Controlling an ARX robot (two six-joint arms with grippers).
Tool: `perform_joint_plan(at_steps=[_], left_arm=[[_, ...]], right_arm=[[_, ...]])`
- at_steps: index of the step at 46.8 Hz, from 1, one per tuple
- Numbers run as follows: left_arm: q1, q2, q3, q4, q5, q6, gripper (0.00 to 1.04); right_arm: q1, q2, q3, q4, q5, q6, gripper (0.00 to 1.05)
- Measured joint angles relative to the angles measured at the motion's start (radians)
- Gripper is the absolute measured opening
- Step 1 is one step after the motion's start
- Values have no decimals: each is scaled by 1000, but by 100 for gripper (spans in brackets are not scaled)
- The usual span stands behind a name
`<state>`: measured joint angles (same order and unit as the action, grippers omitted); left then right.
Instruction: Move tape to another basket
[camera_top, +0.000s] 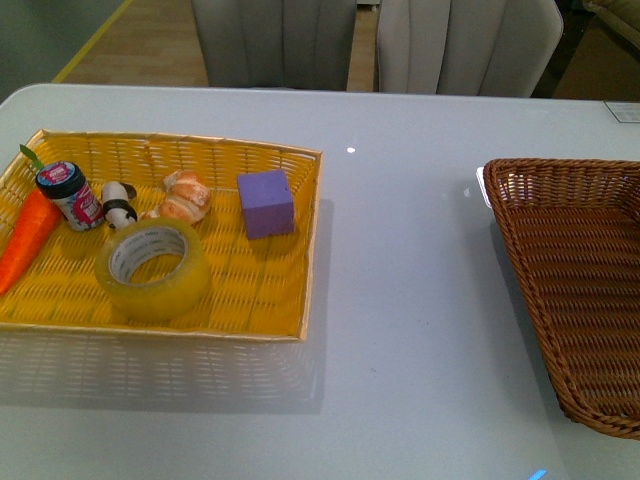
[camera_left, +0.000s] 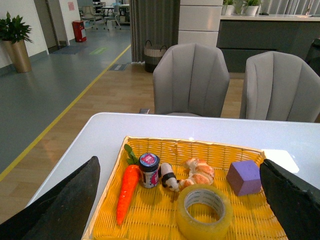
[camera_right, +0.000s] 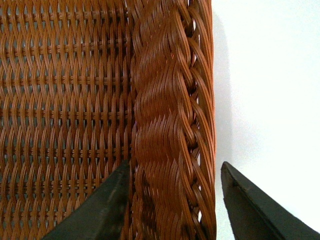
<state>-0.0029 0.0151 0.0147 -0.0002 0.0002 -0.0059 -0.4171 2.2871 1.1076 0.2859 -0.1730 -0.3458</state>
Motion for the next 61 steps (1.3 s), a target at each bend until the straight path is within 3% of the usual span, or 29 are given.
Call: perform_joint_plan(at_steps=[7,13,27,35,49,61], left_arm=[[0,0,0,0,0,0,96],[0,0,0,0,0,0,96],[0,0,0,0,0,0,96],[0,0,0,0,0,0,96],[0,0,0,0,0,0,96],[0,0,0,0,0,0,96]], right_arm=[[-2,1,0,-25,-27,37,22],[-2,-8,-2,-39,-64,85,6],[48,-56,-56,-36,-105,246,6],[130,-61,-94,2,-104,338,5],[269,-61,-114,36,-75,431,5],[308,-55,-114,41,-61,442,8]])
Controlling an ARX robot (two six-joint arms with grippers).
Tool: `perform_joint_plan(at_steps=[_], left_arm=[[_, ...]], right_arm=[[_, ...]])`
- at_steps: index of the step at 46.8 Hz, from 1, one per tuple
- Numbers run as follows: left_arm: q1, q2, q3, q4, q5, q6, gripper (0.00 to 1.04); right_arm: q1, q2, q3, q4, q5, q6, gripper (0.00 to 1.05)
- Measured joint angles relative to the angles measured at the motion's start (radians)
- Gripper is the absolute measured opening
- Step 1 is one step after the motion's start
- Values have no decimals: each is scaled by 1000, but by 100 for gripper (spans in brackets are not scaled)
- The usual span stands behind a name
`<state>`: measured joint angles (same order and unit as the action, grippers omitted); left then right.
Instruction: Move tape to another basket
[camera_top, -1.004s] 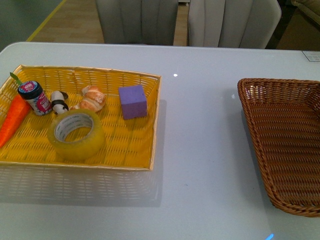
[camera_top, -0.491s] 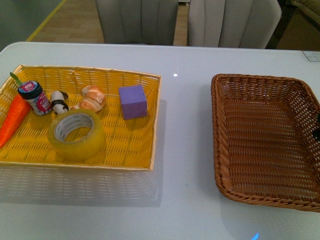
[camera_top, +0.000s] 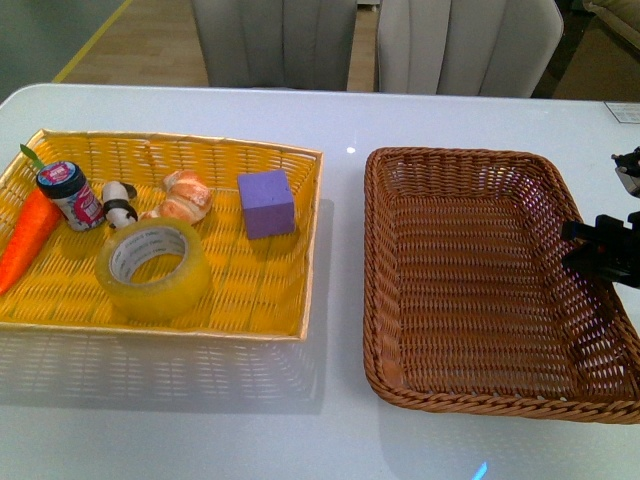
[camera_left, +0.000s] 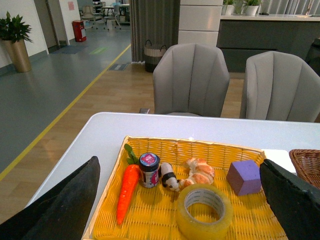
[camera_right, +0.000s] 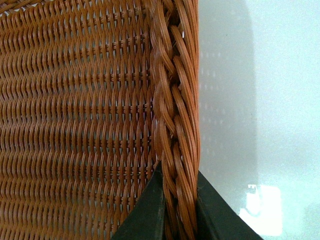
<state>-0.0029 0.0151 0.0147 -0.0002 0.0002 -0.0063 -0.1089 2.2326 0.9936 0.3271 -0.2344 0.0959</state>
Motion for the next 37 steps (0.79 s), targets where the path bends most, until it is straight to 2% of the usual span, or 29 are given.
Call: perform_joint_plan(at_steps=[6,15,23,25,37], left_arm=[[0,0,0,0,0,0,96],[0,0,0,0,0,0,96],[0,0,0,0,0,0,96],[0,0,0,0,0,0,96],[0,0,0,0,0,0,96]], right_arm=[[2,2,-2,11,-5,1,29],[-51,-58,-51,84,-47,17,70],[-104,-193,-132,159,-49,-22,94],[-116,-232,-155,179,-51,-34,97],[-181,-549,-350,278,-95,-84,95]])
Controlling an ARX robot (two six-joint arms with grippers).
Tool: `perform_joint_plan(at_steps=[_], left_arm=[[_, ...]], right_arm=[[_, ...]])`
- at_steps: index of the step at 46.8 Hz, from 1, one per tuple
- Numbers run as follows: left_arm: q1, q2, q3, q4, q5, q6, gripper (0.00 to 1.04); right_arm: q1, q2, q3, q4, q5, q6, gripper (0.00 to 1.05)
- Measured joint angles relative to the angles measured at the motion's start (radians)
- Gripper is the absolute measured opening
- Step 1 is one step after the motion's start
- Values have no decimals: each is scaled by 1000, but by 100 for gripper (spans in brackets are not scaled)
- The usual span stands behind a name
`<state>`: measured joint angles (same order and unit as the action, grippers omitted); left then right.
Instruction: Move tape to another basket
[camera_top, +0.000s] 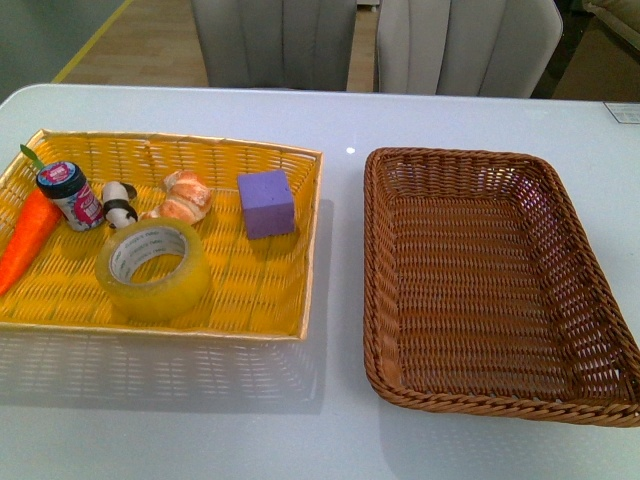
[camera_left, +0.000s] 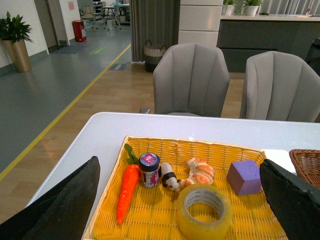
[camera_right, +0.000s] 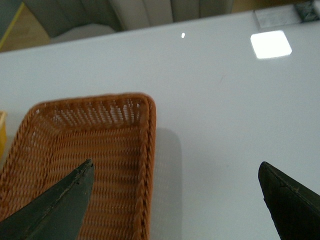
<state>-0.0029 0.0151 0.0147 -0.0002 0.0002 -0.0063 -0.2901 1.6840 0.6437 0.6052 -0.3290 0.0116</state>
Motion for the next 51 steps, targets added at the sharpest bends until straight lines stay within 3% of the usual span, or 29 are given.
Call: perform_joint_plan(at_steps=[5,10,17,26,41,44,51], left_arm=[[0,0,0,0,0,0,96],[0,0,0,0,0,0,96],[0,0,0,0,0,0,96],[0,0,0,0,0,0,96],[0,0,0,0,0,0,96],[0,0,0,0,0,0,96],[0,0,0,0,0,0,96]], right_arm=[[10,1,-114,370,75,-2,80],[50,-57,-229,549,97,-4,64],[108,-242,-368,559,158,-5,31],[153,-370,-462,511,196,-8,1],[205,-604,-562,375,245,-8,2],[242,-663,-578,332,308,-8,2],[285,-799,-608,228,325,-8,2]])
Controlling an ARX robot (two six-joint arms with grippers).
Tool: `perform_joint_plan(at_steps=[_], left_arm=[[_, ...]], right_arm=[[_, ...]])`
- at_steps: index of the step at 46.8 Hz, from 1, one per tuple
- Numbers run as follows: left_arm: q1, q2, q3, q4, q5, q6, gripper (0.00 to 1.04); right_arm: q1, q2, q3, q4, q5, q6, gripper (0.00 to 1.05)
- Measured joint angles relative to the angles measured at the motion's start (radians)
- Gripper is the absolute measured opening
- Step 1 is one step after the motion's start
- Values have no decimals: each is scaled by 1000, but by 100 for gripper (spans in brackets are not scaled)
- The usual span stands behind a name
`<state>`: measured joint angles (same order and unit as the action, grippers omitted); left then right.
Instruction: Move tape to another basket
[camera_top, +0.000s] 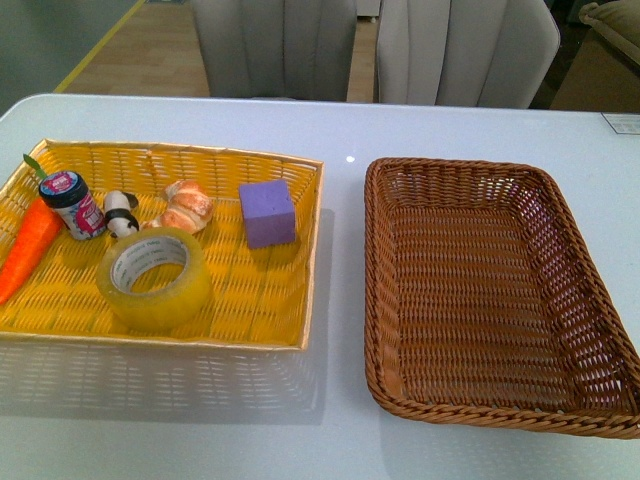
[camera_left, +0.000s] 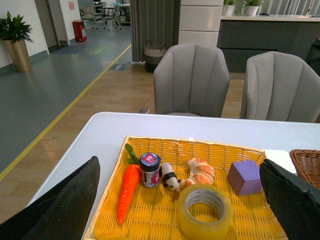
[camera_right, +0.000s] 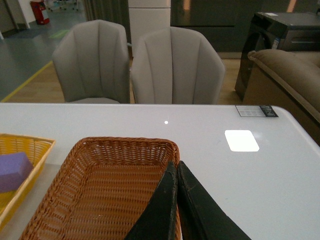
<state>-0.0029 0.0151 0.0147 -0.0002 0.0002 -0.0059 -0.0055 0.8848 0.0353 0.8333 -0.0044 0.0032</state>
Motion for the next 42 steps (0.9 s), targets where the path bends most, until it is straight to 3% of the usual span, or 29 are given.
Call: perform_joint_plan(at_steps=[42], left_arm=[[0,0,0,0,0,0,96]], right_arm=[[2,-536,-13,-484,4,0,2]])
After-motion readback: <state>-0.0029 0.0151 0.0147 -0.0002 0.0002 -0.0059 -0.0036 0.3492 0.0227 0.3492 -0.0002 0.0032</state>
